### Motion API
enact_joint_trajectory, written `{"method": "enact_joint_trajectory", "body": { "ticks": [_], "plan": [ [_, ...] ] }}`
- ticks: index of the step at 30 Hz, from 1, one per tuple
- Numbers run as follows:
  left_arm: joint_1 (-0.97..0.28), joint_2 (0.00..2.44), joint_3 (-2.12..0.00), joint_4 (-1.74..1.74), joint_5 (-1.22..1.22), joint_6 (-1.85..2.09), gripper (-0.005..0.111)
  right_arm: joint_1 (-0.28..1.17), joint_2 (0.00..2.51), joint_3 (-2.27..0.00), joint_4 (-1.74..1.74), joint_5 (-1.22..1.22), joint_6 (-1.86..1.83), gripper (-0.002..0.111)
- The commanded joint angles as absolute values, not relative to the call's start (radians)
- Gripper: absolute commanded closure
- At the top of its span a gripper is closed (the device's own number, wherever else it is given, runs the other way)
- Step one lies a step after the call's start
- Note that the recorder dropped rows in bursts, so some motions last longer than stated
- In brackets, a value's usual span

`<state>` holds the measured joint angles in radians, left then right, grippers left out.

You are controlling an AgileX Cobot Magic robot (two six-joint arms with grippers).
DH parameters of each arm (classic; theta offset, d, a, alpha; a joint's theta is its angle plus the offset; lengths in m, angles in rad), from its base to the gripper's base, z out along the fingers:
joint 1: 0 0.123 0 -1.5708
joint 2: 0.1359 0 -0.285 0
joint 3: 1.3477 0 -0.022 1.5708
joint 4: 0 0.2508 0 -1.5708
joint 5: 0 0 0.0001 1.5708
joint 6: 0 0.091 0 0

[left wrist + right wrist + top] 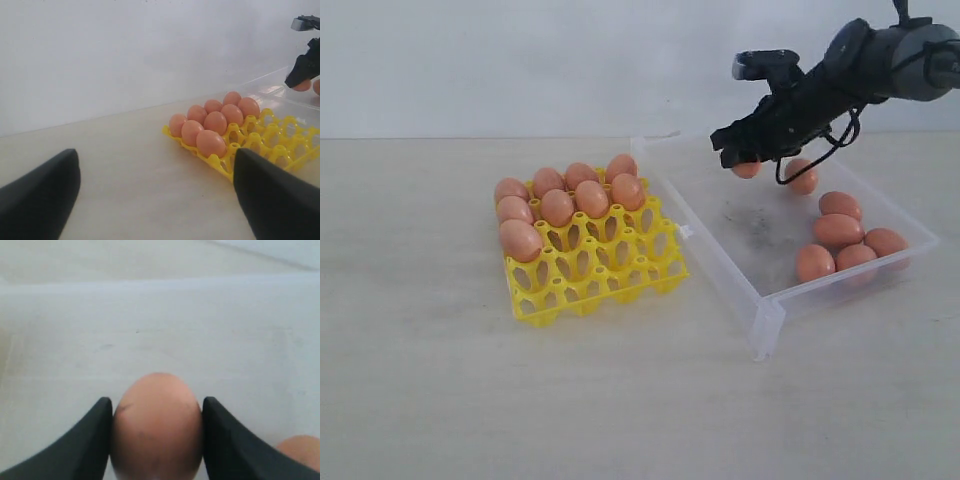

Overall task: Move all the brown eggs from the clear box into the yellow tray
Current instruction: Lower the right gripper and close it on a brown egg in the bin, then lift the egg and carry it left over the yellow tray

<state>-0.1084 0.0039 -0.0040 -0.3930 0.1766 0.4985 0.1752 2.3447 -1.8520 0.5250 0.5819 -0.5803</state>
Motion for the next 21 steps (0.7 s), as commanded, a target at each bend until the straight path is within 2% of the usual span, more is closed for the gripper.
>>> {"method": "enact_joint_trajectory", "body": {
  "ticks": [1, 3, 5, 7, 8, 10, 13, 18, 21],
  "plan": [
    [-0.115, 0.000, 0.000, -0.400, 0.176, 0.491, 0.029, 0.170, 2.258, -1.630, 0.813, 0.201, -0.961, 0.109],
    [-0.115, 0.000, 0.000, -0.400, 0.176, 0.491, 0.029, 0.170, 2.250, -1.551, 1.105, 0.065, -1.280, 0.109],
    [-0.115, 0.000, 0.000, -0.400, 0.176, 0.491, 0.029, 0.168, 2.263, -1.541, 1.299, 0.116, -1.511, 0.109],
    [-0.115, 0.000, 0.000, -0.400, 0.176, 0.491, 0.029, 0.168, 2.265, -1.541, 1.596, 0.254, -1.831, 0.109],
    [-0.115, 0.000, 0.000, -0.400, 0.176, 0.491, 0.029, 0.159, 2.265, -1.523, 1.744, 0.442, -2.018, 0.109],
    [-0.115, 0.000, 0.000, -0.400, 0.176, 0.491, 0.029, 0.150, 2.267, -1.523, 1.744, 0.592, -2.060, 0.109],
    [-0.115, 0.000, 0.000, -0.400, 0.176, 0.491, 0.029, 0.150, 2.265, -1.513, 1.744, 0.565, -2.102, 0.109],
    [-0.115, 0.000, 0.000, -0.400, 0.176, 0.491, 0.029, 0.150, 2.265, -1.515, 1.744, 0.413, -2.107, 0.109],
    [-0.115, 0.000, 0.000, -0.400, 0.176, 0.491, 0.029, 0.150, 2.265, -1.552, 1.744, 0.220, -2.041, 0.109]
  ]
}}
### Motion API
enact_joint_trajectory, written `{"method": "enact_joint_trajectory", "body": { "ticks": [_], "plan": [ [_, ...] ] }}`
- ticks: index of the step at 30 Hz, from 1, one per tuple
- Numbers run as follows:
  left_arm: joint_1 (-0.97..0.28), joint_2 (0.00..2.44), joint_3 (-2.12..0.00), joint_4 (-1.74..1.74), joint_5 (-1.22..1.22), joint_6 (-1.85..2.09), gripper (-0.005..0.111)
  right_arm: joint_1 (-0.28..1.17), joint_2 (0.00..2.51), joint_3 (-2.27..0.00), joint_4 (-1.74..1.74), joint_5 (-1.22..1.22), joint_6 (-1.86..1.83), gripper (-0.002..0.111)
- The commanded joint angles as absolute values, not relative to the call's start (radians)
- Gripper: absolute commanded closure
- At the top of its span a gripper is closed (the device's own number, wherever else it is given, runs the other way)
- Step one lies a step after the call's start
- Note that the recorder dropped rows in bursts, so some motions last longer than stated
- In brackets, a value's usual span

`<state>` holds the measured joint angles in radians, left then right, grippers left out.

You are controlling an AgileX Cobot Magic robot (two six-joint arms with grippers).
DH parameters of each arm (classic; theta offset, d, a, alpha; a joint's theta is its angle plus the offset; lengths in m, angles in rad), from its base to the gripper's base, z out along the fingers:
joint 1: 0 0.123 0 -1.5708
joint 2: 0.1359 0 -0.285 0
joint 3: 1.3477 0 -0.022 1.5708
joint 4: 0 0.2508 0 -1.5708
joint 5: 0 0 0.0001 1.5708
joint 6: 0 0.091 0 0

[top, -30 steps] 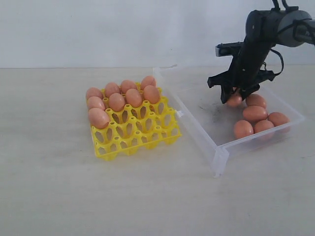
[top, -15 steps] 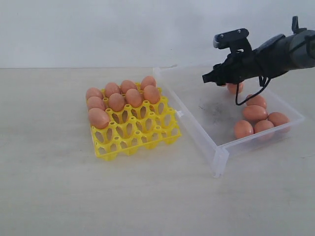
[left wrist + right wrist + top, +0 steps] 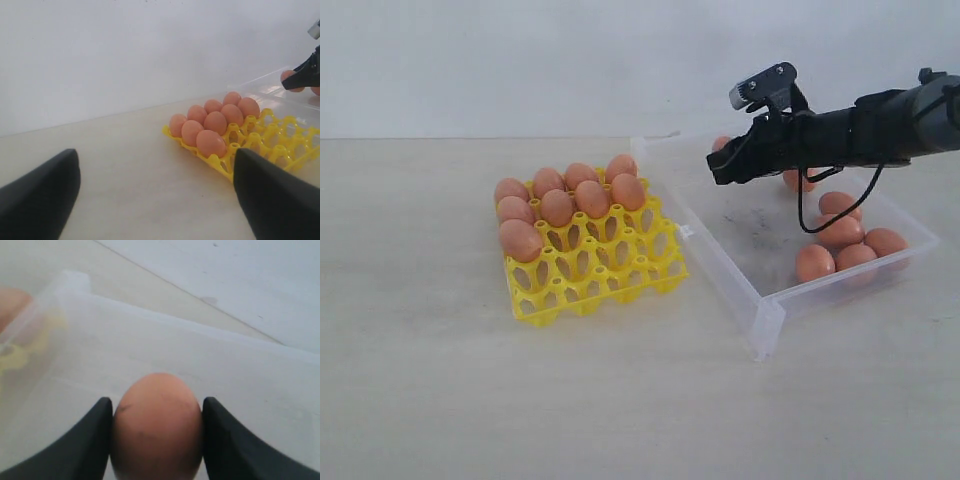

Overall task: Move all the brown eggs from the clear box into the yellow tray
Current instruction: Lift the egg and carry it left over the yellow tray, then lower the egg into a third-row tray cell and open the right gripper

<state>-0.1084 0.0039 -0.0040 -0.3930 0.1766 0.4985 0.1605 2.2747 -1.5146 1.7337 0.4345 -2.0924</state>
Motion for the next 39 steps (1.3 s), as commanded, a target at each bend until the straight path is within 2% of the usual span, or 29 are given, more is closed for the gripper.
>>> {"method": "enact_joint_trajectory", "body": {
  "ticks": [1, 4, 7, 11, 16, 22, 27, 39],
  "plan": [
    [-0.115, 0.000, 0.000, -0.400, 0.176, 0.491, 0.029, 0.150, 2.265, -1.565, 1.744, 0.157, -2.015, 0.109],
    [-0.115, 0.000, 0.000, -0.400, 0.176, 0.491, 0.029, 0.150, 2.265, -1.610, 1.744, -0.058, -1.930, 0.109],
    [-0.115, 0.000, 0.000, -0.400, 0.176, 0.491, 0.029, 0.150, 2.265, -1.630, 1.744, -0.049, -1.842, 0.109],
    [-0.115, 0.000, 0.000, -0.400, 0.176, 0.491, 0.029, 0.152, 2.272, -1.659, 1.744, 0.081, -1.782, 0.109],
    [-0.115, 0.000, 0.000, -0.400, 0.176, 0.491, 0.029, 0.152, 2.281, -1.676, 1.744, 0.283, -1.899, 0.109],
    [-0.115, 0.000, 0.000, -0.400, 0.176, 0.491, 0.029, 0.157, 2.281, -1.648, 1.744, 0.704, -1.947, 0.109],
    [-0.115, 0.000, 0.000, -0.400, 0.176, 0.491, 0.029, 0.219, 2.281, -1.618, 1.744, 1.004, -2.122, 0.109],
    [-0.115, 0.000, 0.000, -0.400, 0.176, 0.491, 0.029, 0.423, 2.348, -1.640, 1.744, 1.030, -2.128, 0.109]
  ]
}}
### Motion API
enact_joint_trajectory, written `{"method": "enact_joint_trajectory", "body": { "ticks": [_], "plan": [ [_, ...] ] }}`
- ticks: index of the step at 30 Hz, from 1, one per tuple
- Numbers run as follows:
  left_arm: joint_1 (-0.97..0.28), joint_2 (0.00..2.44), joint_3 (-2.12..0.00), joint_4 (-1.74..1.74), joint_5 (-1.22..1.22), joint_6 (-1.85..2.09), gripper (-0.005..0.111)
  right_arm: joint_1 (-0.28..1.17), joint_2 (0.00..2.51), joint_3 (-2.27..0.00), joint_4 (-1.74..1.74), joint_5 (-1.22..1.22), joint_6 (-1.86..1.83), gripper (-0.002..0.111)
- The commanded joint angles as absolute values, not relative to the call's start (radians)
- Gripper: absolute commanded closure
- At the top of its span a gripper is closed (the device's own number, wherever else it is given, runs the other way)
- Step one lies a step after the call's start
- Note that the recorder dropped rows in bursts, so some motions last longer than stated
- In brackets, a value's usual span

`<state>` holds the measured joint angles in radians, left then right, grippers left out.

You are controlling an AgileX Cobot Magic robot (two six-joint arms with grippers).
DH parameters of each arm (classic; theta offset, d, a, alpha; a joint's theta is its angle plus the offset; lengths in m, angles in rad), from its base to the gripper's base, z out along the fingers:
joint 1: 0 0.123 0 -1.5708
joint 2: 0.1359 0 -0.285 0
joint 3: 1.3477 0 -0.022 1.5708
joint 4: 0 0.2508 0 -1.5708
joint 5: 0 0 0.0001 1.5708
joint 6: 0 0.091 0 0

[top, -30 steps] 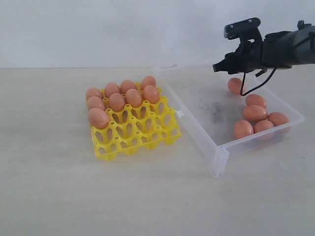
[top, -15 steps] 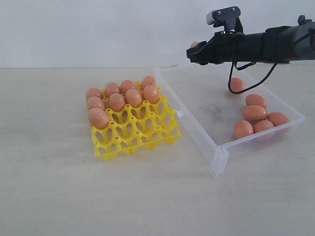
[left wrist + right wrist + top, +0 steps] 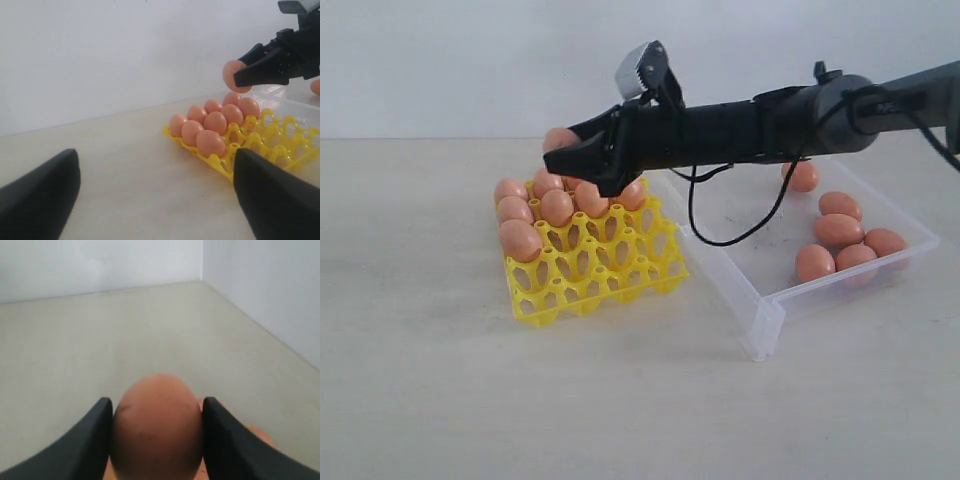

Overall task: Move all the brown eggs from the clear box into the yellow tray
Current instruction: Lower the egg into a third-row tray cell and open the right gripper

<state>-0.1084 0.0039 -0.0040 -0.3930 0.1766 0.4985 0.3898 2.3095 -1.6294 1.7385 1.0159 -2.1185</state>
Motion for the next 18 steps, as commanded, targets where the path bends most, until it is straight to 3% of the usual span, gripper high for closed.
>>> {"method": "enact_joint_trajectory", "body": {
  "ticks": [1, 18],
  "plan": [
    [-0.115, 0.000, 0.000, -0.400, 0.176, 0.491, 0.029, 0.431, 2.358, -1.640, 1.744, 1.038, -2.128, 0.109],
    [-0.115, 0.000, 0.000, -0.400, 0.176, 0.491, 0.029, 0.449, 2.434, -1.640, 1.744, 0.908, -2.128, 0.109]
  ]
}}
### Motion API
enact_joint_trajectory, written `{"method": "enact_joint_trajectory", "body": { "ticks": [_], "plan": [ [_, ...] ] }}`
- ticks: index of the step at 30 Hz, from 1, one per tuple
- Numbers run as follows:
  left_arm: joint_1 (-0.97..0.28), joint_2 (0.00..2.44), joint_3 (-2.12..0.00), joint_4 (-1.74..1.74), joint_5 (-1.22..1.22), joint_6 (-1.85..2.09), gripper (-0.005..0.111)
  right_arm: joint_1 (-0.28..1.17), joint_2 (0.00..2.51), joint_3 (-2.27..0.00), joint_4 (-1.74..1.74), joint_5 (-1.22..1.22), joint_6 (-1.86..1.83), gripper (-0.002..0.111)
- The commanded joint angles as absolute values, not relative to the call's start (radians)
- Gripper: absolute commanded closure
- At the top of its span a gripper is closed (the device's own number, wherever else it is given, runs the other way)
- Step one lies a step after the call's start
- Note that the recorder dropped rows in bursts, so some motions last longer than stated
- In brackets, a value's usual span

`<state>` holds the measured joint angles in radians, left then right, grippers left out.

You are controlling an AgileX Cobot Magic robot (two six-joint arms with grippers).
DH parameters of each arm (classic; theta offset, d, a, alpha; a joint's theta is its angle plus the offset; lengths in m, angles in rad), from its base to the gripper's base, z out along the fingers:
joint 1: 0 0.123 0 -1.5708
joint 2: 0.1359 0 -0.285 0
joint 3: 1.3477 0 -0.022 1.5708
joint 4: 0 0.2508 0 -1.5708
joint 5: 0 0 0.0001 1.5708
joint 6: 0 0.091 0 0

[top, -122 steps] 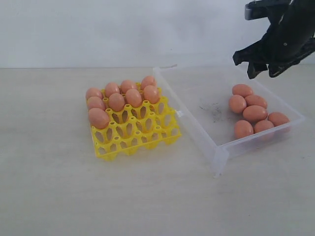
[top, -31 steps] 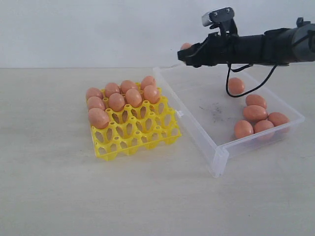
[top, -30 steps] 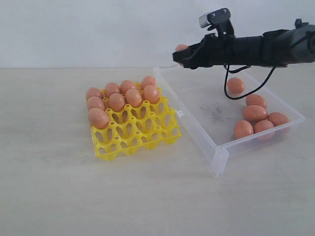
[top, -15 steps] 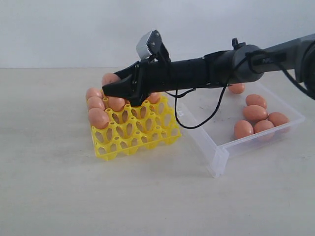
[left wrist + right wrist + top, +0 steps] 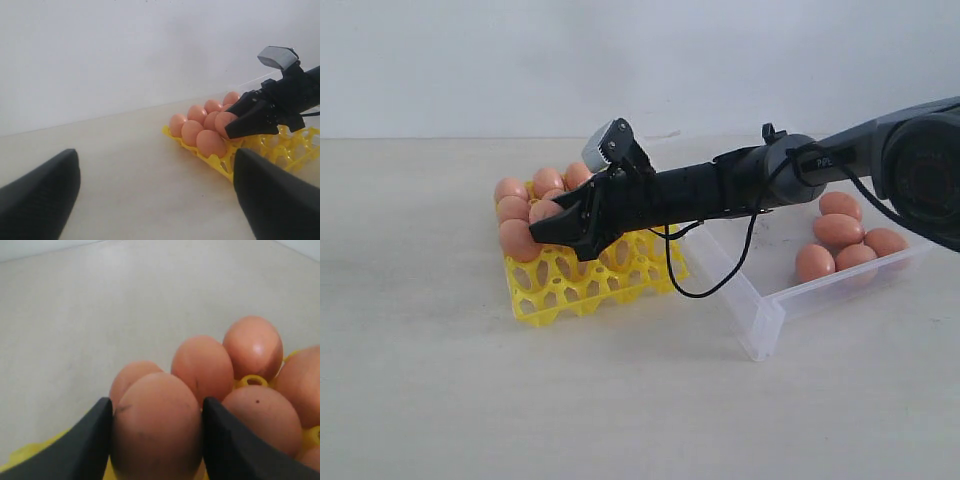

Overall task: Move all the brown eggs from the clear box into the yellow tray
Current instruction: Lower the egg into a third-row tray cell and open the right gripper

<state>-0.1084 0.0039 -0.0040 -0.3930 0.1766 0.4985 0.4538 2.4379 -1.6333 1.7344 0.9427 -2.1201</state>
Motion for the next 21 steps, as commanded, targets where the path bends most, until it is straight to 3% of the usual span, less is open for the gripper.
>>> {"method": "enact_joint_trajectory", "body": {
  "ticks": [1, 11, 14, 18, 21],
  "plan": [
    [-0.115, 0.000, 0.000, -0.400, 0.176, 0.491, 0.029, 0.449, 2.434, -1.640, 1.744, 0.882, -2.128, 0.109],
    [-0.115, 0.000, 0.000, -0.400, 0.176, 0.491, 0.029, 0.449, 2.434, -1.640, 1.692, 0.845, -2.084, 0.105],
    [-0.115, 0.000, 0.000, -0.400, 0.176, 0.491, 0.029, 0.449, 2.434, -1.640, 1.665, 0.845, -2.084, 0.086],
    [-0.115, 0.000, 0.000, -0.400, 0.176, 0.491, 0.029, 0.449, 2.434, -1.640, 1.671, 0.820, -2.080, 0.047],
    [-0.115, 0.000, 0.000, -0.400, 0.176, 0.491, 0.029, 0.449, 2.434, -1.640, 1.693, 0.785, -2.076, 0.040]
  ]
}}
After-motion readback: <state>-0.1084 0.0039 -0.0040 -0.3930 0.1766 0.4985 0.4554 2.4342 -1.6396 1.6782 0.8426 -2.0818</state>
